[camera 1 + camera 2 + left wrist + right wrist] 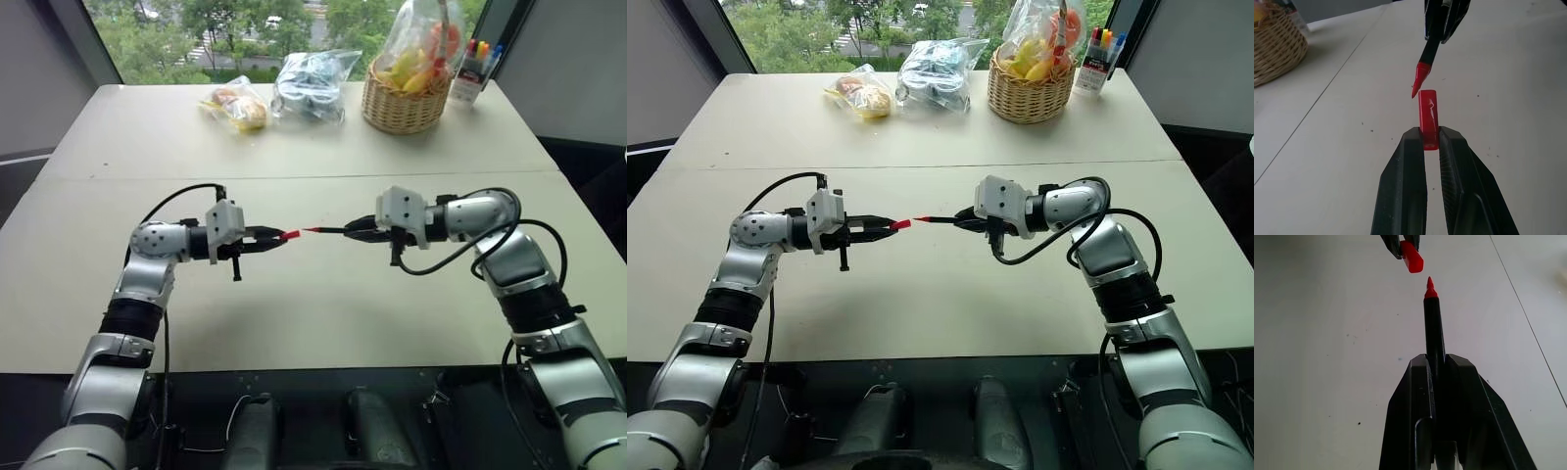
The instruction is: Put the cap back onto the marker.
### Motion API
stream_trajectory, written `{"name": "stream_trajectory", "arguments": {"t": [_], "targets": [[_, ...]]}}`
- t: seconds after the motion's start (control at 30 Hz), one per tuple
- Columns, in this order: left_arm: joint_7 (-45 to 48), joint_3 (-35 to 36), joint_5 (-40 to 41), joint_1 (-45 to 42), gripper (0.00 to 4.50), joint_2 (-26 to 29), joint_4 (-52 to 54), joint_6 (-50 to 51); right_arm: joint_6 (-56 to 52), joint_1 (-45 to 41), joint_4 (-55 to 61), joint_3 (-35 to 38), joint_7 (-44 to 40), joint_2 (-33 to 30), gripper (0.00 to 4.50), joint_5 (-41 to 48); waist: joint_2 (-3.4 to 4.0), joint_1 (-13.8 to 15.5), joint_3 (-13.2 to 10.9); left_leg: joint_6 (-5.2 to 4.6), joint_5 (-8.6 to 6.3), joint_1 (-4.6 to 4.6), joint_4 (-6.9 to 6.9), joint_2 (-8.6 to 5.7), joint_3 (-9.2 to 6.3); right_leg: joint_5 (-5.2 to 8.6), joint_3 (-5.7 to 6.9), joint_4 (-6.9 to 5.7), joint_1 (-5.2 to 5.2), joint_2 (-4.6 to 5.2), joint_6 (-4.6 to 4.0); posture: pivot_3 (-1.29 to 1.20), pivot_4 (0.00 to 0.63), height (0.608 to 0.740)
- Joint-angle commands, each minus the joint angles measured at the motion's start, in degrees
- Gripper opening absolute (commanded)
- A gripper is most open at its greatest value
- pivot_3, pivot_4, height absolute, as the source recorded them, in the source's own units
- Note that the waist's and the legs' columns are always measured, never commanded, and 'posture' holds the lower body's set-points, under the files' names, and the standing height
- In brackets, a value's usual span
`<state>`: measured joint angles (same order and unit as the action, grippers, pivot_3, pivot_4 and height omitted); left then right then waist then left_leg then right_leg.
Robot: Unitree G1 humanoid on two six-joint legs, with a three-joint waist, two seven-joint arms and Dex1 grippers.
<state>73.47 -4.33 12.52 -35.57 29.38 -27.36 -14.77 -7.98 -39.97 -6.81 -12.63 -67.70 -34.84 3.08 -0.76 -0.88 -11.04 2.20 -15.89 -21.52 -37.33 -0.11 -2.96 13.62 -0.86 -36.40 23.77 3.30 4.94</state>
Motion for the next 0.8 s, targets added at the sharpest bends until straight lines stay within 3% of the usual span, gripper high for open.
{"name": "stream_trajectory", "arguments": {"t": [0.03, 0.8], "targets": [[0.0, 0.2, -0.3, 0.3, 0.00, 1.0, 0.8, -1.2, 0.0, -1.3, 2.7, 0.5, -0.3, -0.5, 0.03, 0.9, 0.00, 0.0, 0.0, 0.00, 0.00, 0.00, 0.00, 0.00, 0.00, 0.00, 0.00, 0.00, 0.00, 0.00, 0.00, 0.00, 0.150, 0.740], [-0.7, -0.3, -0.8, 0.2, 0.00, 1.0, 0.8, -0.7, -0.7, -0.9, 3.8, 0.4, -1.2, -1.2, 0.03, 0.6, 0.00, 0.0, 0.0, 0.00, 0.00, 0.00, 0.00, 0.00, -0.01, 0.00, 0.00, 0.00, 0.00, 0.00, 0.00, 0.00, 0.150, 0.740]]}}
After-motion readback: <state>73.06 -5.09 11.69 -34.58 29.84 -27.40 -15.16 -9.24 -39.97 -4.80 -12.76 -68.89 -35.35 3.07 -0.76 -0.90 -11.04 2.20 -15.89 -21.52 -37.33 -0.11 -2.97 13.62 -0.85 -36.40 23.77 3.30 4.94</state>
